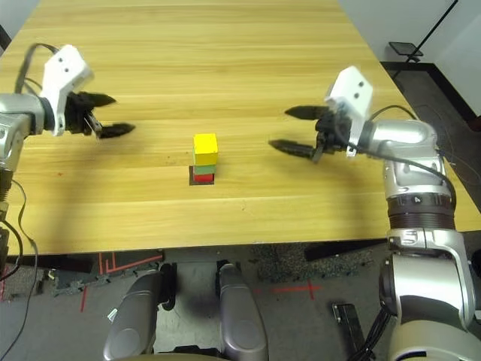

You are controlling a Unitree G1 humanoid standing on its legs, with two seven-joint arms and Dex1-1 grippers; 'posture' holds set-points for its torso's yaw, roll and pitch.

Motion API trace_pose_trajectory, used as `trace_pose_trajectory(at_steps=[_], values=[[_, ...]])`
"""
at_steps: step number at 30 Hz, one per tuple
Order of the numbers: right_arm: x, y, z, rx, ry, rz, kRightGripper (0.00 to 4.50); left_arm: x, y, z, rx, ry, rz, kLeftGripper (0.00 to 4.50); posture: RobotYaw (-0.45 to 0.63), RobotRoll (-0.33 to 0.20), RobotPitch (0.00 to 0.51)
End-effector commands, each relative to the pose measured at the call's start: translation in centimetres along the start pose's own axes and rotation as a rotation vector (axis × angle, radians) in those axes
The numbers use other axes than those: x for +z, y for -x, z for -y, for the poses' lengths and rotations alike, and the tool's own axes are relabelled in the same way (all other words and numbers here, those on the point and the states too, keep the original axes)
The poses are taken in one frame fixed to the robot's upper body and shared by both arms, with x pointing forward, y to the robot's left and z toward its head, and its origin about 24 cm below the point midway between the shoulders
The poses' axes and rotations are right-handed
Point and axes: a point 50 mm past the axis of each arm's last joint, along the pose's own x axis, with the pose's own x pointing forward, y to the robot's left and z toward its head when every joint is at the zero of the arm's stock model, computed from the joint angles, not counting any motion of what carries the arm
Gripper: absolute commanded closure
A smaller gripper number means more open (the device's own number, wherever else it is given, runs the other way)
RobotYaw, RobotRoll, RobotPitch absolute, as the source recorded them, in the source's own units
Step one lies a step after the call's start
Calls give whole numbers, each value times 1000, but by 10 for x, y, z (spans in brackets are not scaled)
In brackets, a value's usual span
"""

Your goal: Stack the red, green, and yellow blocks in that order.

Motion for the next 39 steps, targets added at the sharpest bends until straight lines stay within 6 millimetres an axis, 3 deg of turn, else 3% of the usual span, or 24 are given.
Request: trace_pose_trajectory(at_steps=[1,3,7,13,18,27,39], values=[[-2,-2,16,-262,-6,48,0,-1,6,-16,337,66,94,50,227,100,224],[-6,-4,21,-431,-19,80,0,-6,15,-11,501,0,148,50,225,101,230],[-11,1,23,-658,-56,182,0,-33,33,10,669,86,157,50,225,104,239],[-24,23,20,-898,-136,268,0,-58,50,41,776,71,143,50,213,96,257],[-37,44,12,-1023,-149,264,0,-66,50,50,777,77,117,50,194,87,265],[-56,71,-12,-1134,-183,270,0,-67,38,66,683,152,127,50,130,97,278],[-60,73,-17,-1148,-204,266,0,-66,44,66,699,175,126,50,118,115,294]])
